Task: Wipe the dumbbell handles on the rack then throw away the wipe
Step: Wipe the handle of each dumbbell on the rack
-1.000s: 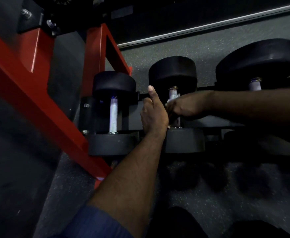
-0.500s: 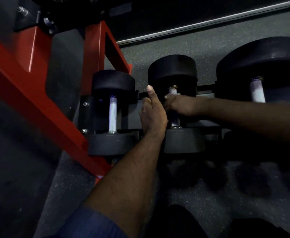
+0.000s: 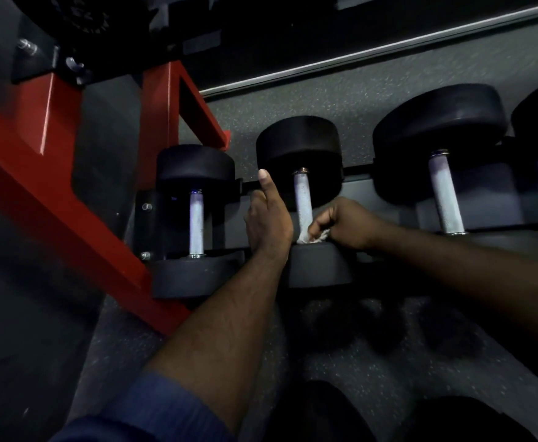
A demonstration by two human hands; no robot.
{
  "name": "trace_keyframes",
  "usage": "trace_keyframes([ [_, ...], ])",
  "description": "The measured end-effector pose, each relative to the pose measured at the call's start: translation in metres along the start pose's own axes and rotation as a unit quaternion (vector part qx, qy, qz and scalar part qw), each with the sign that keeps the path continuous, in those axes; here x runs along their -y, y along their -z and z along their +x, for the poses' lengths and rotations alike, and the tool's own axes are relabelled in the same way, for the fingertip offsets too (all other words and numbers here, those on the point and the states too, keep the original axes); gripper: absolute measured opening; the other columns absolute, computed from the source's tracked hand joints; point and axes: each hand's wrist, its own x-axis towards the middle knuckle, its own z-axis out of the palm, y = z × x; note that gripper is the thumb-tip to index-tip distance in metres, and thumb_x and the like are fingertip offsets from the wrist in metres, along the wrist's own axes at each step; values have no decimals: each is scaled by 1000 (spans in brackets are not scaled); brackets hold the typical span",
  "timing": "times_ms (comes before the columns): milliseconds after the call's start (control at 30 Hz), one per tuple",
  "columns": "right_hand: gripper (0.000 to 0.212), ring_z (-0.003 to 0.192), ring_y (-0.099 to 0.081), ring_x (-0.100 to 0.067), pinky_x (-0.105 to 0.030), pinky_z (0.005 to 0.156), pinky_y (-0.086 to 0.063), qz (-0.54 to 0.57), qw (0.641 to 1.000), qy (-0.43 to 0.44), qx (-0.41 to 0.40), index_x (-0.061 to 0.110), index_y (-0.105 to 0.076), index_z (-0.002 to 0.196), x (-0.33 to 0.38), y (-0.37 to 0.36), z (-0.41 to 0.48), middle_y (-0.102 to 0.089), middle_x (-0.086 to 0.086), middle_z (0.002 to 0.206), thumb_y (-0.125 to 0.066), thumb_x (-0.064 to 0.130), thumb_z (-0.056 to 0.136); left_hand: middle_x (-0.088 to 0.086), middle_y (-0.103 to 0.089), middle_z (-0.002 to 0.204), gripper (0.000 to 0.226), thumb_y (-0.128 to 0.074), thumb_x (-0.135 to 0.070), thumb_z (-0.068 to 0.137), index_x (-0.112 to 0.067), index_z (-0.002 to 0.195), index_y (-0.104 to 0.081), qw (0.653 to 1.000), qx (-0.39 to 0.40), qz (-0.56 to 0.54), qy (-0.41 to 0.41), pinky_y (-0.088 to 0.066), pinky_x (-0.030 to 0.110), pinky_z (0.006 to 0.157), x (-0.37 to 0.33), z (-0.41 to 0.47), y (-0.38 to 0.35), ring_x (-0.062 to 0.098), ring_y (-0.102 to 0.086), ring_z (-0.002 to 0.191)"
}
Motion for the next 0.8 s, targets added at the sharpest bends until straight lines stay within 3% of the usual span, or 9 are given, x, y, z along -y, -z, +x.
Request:
trace_keyframes([
  [100, 23, 83, -67, 1, -5, 66, -39, -59, 992, -50, -100, 27, -83, 83, 3, -5, -2, -77, 11, 83, -74, 6, 80, 10, -73, 117, 96, -2, -82, 93, -18, 126, -65, 1000, -4, 12, -9, -42, 46, 102, 2, 1, 0, 34, -61, 120],
  [167, 14, 96, -70, -11, -9, 69, -38, -88, 983, -65, -148, 25, -82, 94, 2, -3, -10, -78, 3, 97, -79, 20, 82, 12, -72, 118, 87, -7, -77, 98, -18, 124, -64, 999, -7, 21, -29, -41, 45, 100, 0, -1, 1, 35, -60, 121],
  [300, 30, 112, -66, -30, -25, 88, -47, -146, 969, -45, -194, 18, -76, 115, 23, 27, -33, -74, -12, 114, -70, 21, 85, 17, -68, 117, 62, -24, -66, 106, -18, 107, -63, 988, 27, 95, -122, -37, 37, 82, -6, -17, 5, 37, -61, 111],
  [367, 29, 109, -67, -32, -29, 86, -48, -159, 962, -28, -219, 17, -75, 112, 32, 50, -41, -75, -12, 110, -72, 22, 84, 16, -68, 112, 53, -32, -64, 106, -19, 97, -59, 969, 56, 135, -201, -40, 36, 79, -9, -20, 2, 37, -62, 107],
  [433, 28, 103, -69, -30, -28, 81, -46, -166, 957, -15, -239, 18, -75, 108, 31, 74, -52, -76, -9, 104, -76, 29, 83, 12, -67, 107, 47, -38, -61, 105, -20, 92, -57, 953, 87, 143, -252, -48, 38, 82, -19, -20, -7, 35, -62, 104],
  [533, 42, 108, -67, -30, -29, 89, -45, -190, 948, -27, -255, 16, -73, 120, 20, 102, -74, -74, -11, 111, -80, 35, 83, 5, -64, 97, 38, -47, -55, 104, -23, 85, -55, 938, 114, 133, -298, -50, 42, 90, -39, -26, -32, 29, -62, 98],
  [667, 31, 111, -65, -31, -27, 88, -45, -171, 930, -50, -323, 8, -76, 115, -7, 142, -96, -72, -16, 117, -72, 24, 88, 5, -64, 114, 26, -56, -39, 101, -16, 107, -67, 918, 116, 123, -359, -38, 33, 100, -68, -38, -72, 25, -59, 111],
  [733, 27, 113, -65, -26, -11, 88, -41, -161, 923, -35, -348, 6, -78, 107, -20, 153, -101, -72, -11, 119, -61, 20, 90, 7, -59, 133, 36, -52, -34, 100, -13, 126, -64, 904, 135, 90, -396, -41, 35, 109, -83, -36, -86, 24, -55, 124],
  [800, 27, 104, -67, -27, 3, 85, -34, -169, 921, 4, -352, 2, -77, 105, -33, 158, -101, -69, -14, 119, -61, 13, 86, 5, -46, 156, 43, -49, -30, 105, -17, 146, -54, 893, 180, 81, -404, -31, 35, 122, -104, -31, -104, 20, -40, 145],
])
